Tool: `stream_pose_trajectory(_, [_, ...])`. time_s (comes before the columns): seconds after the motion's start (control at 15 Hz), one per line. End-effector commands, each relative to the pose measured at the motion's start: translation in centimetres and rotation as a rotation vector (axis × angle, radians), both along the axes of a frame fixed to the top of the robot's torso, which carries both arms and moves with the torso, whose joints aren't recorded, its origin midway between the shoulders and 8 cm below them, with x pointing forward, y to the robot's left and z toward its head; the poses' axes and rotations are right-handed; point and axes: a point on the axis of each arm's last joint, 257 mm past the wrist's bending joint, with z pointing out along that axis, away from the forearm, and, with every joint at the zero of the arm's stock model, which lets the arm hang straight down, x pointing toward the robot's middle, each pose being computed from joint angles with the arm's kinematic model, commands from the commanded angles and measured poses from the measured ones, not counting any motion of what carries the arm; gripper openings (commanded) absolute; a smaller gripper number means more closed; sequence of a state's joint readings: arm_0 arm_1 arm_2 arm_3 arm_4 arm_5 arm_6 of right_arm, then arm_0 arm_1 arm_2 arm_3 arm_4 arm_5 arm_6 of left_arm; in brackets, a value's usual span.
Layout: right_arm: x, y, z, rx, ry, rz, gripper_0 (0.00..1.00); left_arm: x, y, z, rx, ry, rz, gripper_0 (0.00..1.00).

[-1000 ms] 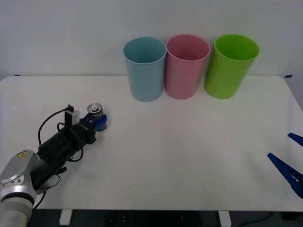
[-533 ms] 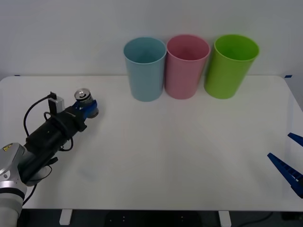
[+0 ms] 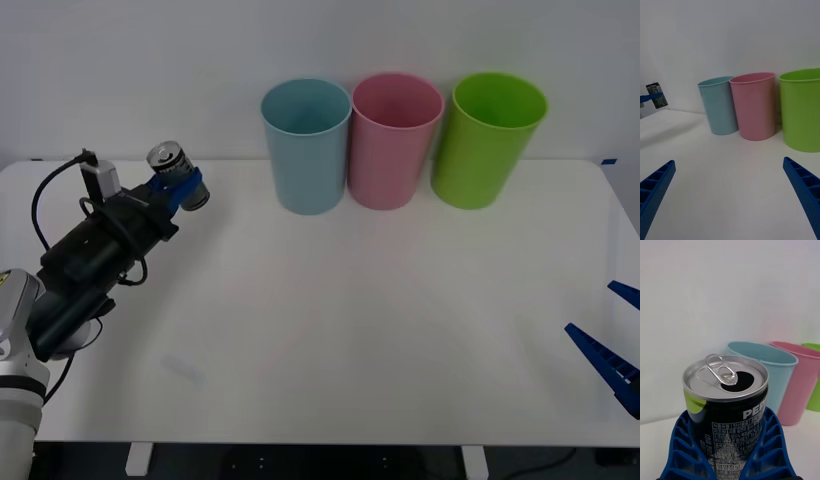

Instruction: Grasp the object on the table and drop it into the matching bin: aluminum can to the light blue bin, PET bottle to the pink bin.

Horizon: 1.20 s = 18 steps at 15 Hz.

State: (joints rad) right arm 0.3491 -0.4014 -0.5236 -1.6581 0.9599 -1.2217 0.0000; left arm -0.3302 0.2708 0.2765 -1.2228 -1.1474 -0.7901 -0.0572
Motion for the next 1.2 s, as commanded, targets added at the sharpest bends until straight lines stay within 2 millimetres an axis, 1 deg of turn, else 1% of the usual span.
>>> stream_pose_trajectory(0.07, [0.0, 0.0, 0.0, 0.000, 0.000, 0.000, 1.00, 0.7, -0.1, 2.1, -0.013, -0.031, -0.006, 0.00])
stream_pose_trajectory(0.27, [0.0, 0.0, 0.0, 0.000, 0.000, 0.000, 1.00, 1.4, -0.1, 4.7, -0.039, -0.063, -0.010, 0.00])
stream_pose_trajectory(0.47, [0.0, 0.0, 0.0, 0.000, 0.000, 0.000, 1.00, 2.5, -0.3, 7.9, -0.074, -0.085, -0.021, 0.00])
stream_pose_trajectory(0.6, [0.0, 0.0, 0.0, 0.000, 0.000, 0.000, 1.00, 3.2, -0.9, 10.0, -0.095, -0.084, -0.041, 0.00])
stream_pose_trajectory(0.8, [0.0, 0.0, 0.0, 0.000, 0.000, 0.000, 1.00, 4.2, -2.5, 12.5, -0.112, -0.072, -0.078, 0.00])
stream_pose_trajectory(1.0, [0.0, 0.0, 0.0, 0.000, 0.000, 0.000, 1.00, 5.2, -4.4, 13.6, -0.097, -0.054, -0.095, 0.00])
stream_pose_trajectory(1.2, [0.0, 0.0, 0.0, 0.000, 0.000, 0.000, 1.00, 7.0, -7.2, 13.4, -0.064, -0.037, -0.102, 0.00])
